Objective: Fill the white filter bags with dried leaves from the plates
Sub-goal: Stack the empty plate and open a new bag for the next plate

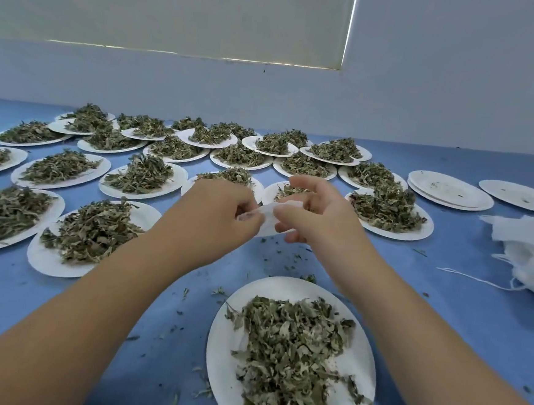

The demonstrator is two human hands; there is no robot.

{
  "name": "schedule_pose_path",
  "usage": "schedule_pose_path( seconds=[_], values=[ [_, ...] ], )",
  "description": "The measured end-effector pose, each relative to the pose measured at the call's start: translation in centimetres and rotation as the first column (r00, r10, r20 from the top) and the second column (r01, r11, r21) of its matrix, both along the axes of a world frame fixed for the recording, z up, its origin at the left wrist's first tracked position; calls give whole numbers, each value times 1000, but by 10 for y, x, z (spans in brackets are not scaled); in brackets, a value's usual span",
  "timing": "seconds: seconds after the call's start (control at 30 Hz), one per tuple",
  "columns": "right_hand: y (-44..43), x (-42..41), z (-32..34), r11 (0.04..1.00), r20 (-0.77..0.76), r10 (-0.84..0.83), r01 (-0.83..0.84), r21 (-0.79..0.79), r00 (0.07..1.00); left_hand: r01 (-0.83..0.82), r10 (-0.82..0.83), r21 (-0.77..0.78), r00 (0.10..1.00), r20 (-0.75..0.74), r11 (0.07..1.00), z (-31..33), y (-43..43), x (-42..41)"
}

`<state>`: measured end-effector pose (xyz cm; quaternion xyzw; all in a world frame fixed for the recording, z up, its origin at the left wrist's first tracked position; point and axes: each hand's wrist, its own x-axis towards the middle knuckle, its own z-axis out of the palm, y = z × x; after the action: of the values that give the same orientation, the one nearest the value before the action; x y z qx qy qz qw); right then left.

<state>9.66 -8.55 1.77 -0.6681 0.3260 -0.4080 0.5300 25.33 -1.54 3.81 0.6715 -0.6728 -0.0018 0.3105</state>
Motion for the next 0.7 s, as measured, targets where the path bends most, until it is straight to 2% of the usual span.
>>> schedule_pose_path(
  seconds=[0.07, 0.2, 0.3, 0.4, 0.53, 0.7],
  values=[
    [2, 5, -1, 997, -63, -44, 40, -61, 997, 9, -11, -53, 1000, -22, 999, -5, 1, -3],
    [3, 11, -3, 989, -77, -102, 93, -117, 992, -8, -4, -104, 993, -114, 994, -11, 4, -7],
    [1, 11, -5, 986, -76, -117, 106, -130, 990, -17, 2, -65, 975, -224, 998, -14, 5, -8],
    [1, 9, -7, 968, -139, -135, 101, -228, 981, -15, 27, 36, 932, -361, 999, -14, 4, -1],
    [5, 6, -5, 940, -228, -127, 44, -339, 965, -9, 129, 190, 767, -628, 982, -12, 5, 8],
    [13, 4, -5, 879, -311, -79, -81, -470, 947, 29, 218, 295, 606, -765, 955, -9, 5, 6]
  ],
)
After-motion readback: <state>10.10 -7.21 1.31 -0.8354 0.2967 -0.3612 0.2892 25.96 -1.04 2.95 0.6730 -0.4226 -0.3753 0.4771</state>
